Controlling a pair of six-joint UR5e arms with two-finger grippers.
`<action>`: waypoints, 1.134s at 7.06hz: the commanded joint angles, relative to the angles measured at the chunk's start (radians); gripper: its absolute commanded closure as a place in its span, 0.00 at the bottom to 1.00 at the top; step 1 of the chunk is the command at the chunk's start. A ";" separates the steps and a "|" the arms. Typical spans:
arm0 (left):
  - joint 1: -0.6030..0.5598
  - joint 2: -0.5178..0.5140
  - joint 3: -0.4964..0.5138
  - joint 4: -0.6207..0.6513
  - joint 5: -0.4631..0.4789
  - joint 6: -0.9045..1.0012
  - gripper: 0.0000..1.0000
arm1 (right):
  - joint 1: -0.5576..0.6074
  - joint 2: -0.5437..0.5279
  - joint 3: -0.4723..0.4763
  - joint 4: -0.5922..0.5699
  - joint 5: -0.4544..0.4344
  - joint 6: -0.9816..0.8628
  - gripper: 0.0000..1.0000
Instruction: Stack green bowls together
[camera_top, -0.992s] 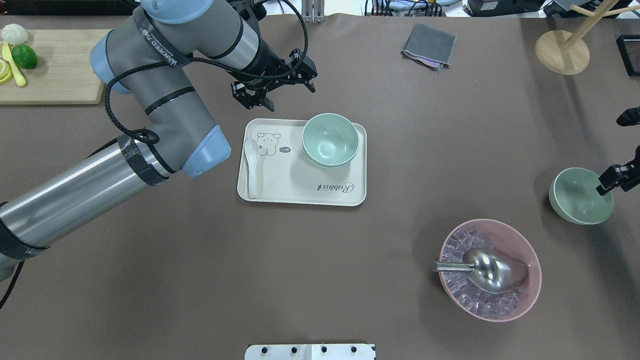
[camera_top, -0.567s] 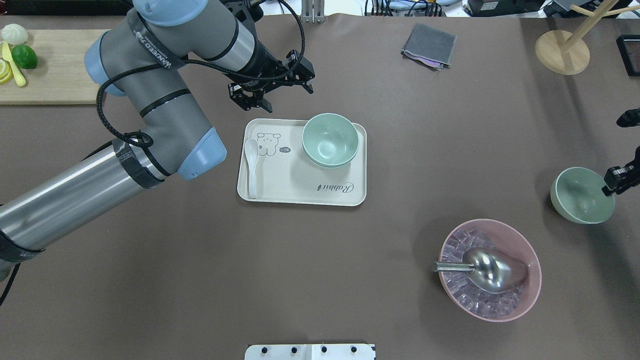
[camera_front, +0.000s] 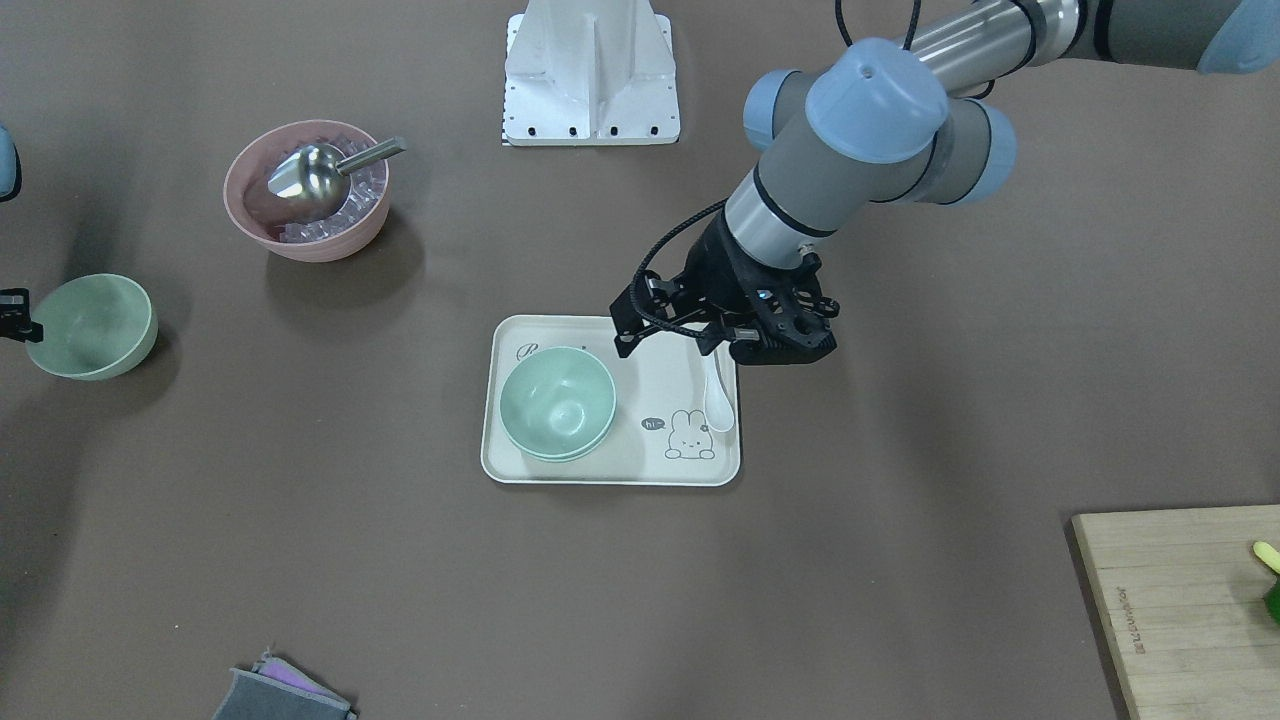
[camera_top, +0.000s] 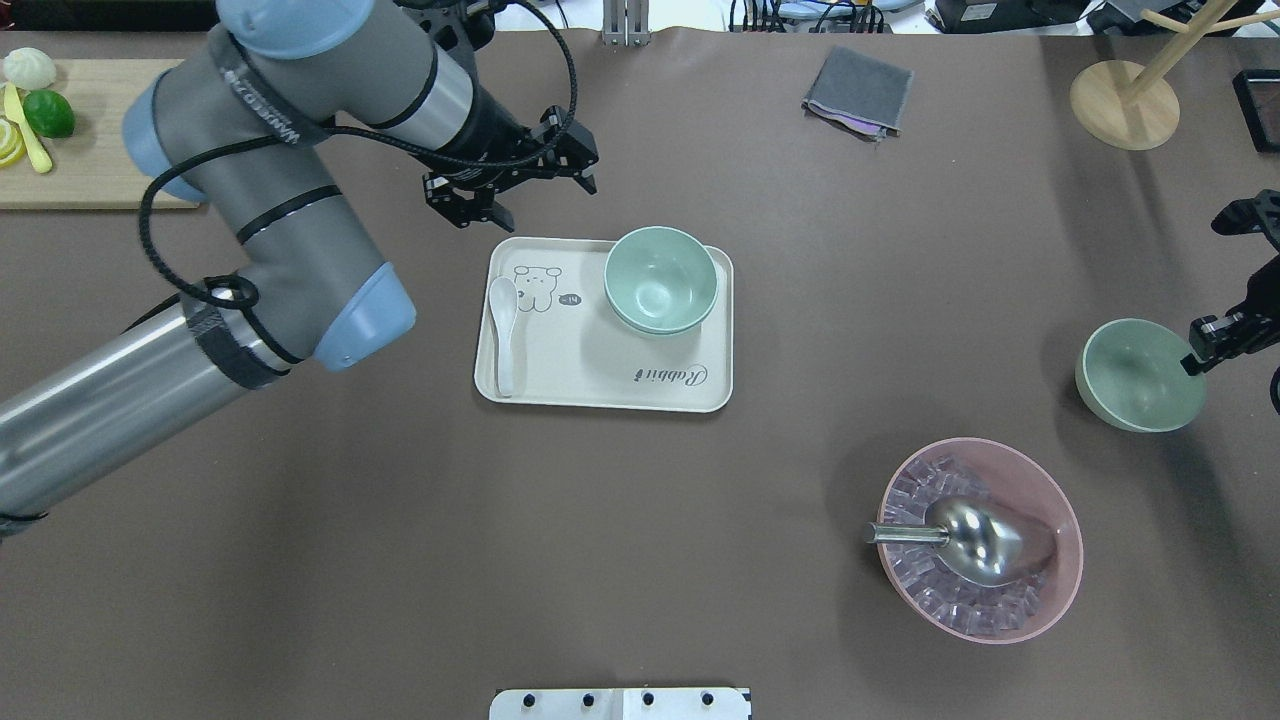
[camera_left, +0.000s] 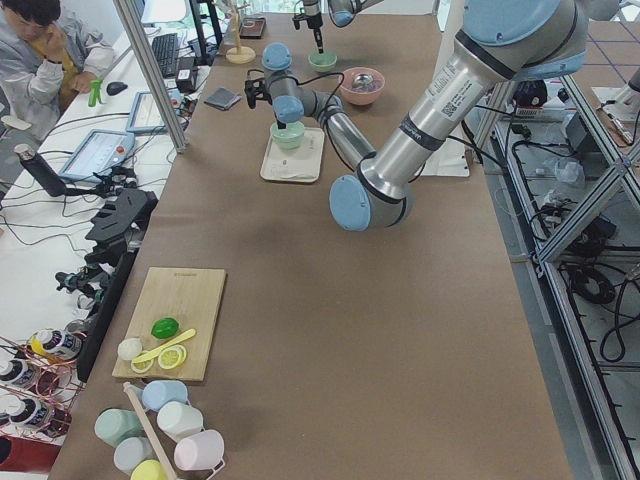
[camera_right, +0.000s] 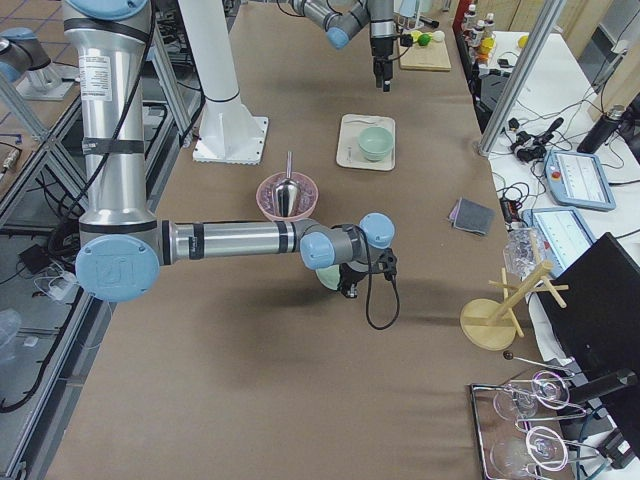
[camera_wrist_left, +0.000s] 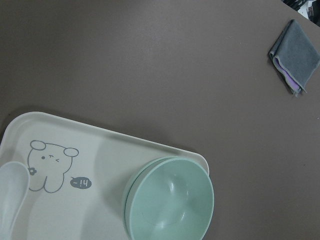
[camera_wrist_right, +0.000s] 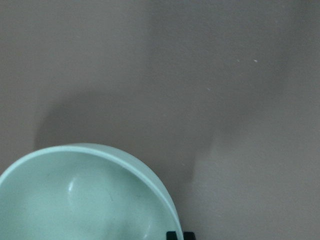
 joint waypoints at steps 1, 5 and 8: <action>-0.041 0.230 -0.198 0.042 -0.007 0.176 0.02 | 0.018 0.141 0.001 -0.032 0.067 0.136 1.00; -0.146 0.549 -0.293 0.041 -0.010 0.568 0.02 | -0.058 0.432 0.012 -0.094 0.075 0.504 1.00; -0.255 0.728 -0.293 0.041 -0.022 0.909 0.02 | -0.223 0.612 -0.037 -0.050 -0.014 0.742 1.00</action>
